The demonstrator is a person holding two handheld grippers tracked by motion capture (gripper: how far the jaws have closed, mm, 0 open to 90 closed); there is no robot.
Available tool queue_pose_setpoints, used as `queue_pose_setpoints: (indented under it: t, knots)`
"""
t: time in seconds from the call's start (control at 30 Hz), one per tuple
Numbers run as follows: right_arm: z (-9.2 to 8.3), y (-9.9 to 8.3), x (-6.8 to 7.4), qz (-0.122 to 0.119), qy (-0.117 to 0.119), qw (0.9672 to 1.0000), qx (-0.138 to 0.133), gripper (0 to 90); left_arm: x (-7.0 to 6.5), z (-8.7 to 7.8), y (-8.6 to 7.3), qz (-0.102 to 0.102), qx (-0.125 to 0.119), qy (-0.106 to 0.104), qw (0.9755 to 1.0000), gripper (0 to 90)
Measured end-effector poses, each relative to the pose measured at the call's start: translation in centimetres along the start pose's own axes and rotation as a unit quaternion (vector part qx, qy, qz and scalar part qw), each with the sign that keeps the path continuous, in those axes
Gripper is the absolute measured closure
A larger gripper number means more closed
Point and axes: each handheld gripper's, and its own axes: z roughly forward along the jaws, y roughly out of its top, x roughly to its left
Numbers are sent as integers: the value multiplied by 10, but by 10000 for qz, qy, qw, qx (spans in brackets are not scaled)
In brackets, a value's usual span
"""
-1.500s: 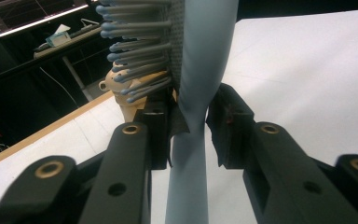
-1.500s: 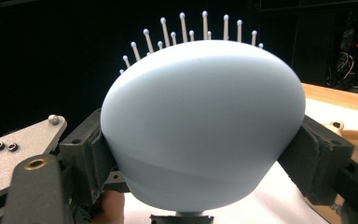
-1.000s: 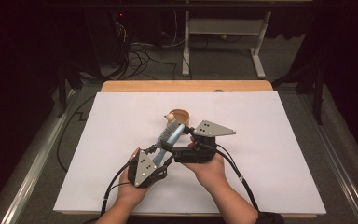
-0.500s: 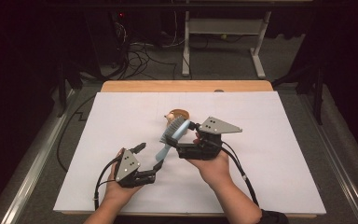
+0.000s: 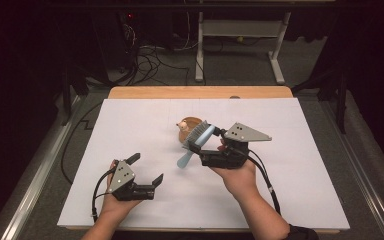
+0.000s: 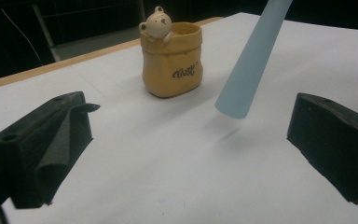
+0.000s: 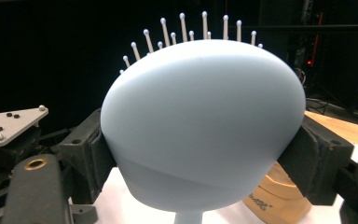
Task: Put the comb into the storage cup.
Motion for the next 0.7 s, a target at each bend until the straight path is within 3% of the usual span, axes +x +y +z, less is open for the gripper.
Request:
queue_pose_setpoints:
  t: [0.2, 0.7]
  knots:
    - [-7, -2, -7, 17, -129, 9999, -16, 206, 1, -2, -1, 1, 27, -80, 10000, 4]
    - [-32, 6, -28, -126, -566, 9983, -40, 206, 7, -7, 1, -31, -115, -51, 9999, 4]
